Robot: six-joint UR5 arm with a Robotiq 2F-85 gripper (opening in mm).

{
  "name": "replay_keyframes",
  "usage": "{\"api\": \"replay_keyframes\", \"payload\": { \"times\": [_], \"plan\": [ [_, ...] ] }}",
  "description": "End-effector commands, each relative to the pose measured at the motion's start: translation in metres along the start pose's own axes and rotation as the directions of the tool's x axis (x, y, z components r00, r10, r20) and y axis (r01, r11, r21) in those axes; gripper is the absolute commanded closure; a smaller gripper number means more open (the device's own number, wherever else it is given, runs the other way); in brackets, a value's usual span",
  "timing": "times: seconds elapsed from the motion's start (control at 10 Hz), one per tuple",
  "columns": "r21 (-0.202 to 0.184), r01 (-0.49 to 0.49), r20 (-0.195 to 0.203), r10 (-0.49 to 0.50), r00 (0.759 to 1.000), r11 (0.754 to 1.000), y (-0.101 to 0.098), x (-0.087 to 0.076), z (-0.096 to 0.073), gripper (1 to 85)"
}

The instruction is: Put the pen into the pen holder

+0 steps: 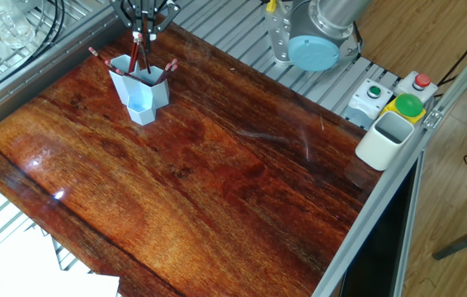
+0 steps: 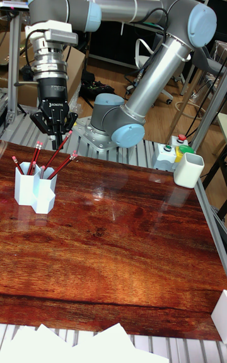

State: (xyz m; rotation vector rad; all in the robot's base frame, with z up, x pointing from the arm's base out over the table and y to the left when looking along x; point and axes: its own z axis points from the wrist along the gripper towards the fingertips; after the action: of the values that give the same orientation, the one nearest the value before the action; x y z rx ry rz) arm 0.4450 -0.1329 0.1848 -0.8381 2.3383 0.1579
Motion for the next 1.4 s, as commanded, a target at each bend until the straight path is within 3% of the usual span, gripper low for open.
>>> {"api": "replay_keyframes", "payload": {
  "times": [0.0,0.6,1.3],
  "plan": [
    [-0.018,0.013,0.039,-0.013,0.999,1.000,0.001,0.000,-0.002,84.7],
    [-0.042,0.037,0.069,-0.034,0.997,0.998,-0.002,0.028,0.000,84.7],
    [-0.033,0.042,0.095,-0.039,0.995,0.999,0.003,0.035,0.012,84.7]
  ]
}}
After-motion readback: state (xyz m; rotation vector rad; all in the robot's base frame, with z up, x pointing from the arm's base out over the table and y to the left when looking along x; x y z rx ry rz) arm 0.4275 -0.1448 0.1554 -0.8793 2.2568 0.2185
